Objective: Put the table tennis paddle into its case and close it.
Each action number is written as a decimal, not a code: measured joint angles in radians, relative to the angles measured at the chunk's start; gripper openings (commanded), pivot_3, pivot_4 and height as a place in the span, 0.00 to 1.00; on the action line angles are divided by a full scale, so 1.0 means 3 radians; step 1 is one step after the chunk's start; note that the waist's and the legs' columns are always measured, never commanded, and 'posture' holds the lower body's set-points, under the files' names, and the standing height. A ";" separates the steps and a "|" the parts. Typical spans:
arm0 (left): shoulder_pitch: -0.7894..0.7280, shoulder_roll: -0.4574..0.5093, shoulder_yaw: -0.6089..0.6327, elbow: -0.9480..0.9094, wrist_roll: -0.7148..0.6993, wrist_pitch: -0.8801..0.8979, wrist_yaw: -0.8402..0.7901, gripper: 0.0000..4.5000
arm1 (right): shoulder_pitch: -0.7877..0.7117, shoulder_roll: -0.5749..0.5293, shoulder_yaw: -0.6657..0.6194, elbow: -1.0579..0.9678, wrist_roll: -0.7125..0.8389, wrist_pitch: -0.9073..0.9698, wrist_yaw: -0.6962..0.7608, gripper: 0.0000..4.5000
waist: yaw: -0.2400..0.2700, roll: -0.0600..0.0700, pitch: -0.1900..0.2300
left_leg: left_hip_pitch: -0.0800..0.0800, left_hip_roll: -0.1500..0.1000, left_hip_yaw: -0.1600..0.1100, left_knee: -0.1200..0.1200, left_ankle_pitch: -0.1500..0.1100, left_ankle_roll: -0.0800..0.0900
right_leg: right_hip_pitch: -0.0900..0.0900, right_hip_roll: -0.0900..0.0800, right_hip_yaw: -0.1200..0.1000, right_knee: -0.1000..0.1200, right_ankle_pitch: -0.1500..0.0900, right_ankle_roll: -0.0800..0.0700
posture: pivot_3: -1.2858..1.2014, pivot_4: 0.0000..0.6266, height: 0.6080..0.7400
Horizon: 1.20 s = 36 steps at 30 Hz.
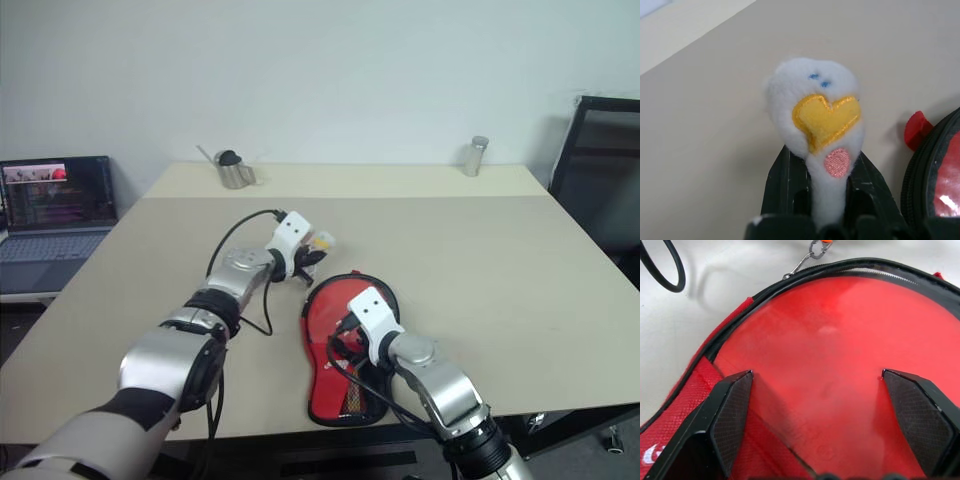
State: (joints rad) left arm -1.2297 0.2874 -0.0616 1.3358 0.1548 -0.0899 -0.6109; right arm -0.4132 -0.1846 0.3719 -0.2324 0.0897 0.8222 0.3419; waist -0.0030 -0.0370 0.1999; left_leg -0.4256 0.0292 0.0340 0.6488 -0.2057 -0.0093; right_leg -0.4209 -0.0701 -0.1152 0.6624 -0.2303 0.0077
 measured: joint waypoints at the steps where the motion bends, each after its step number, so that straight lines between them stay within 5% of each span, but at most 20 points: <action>1: -0.0015 -0.0019 -0.0041 0.0013 0.0056 -0.0049 0.0035 0.06 | 0.0003 0.0011 0.0001 -0.0005 -0.0002 0.0014 -0.0012 1.00 | 0.0000 0.0000 0.0000 | 0.0000 0.0000 0.0000 0.0000 0.0000 0.0000 | 0.0000 0.0000 0.0000 0.0000 0.0000 0.0000 | 0.52 0.24 1.00; 36: -0.0292 -0.0676 -0.0624 0.0208 0.0977 -0.0844 0.0467 0.06 | 0.0174 0.0188 0.0023 -0.0187 -0.0107 0.0161 -0.0285 1.00 | 0.0024 -0.0005 -0.0004 | -0.0001 0.0001 -0.0003 0.0000 0.0000 0.0000 | 0.0003 -0.0006 -0.0002 -0.0002 0.0000 0.0000 | 0.52 0.24 1.00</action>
State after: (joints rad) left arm -1.3172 0.0846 -0.2488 1.3981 0.4478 -0.3431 -0.4707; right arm -0.3609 -0.1283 0.3790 -0.2884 0.0577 0.8707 0.2563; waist 0.0041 -0.0385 0.1987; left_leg -0.4258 0.0296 0.0330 0.6489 -0.2057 -0.0092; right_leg -0.4200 -0.0719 -0.1158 0.6617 -0.2304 0.0078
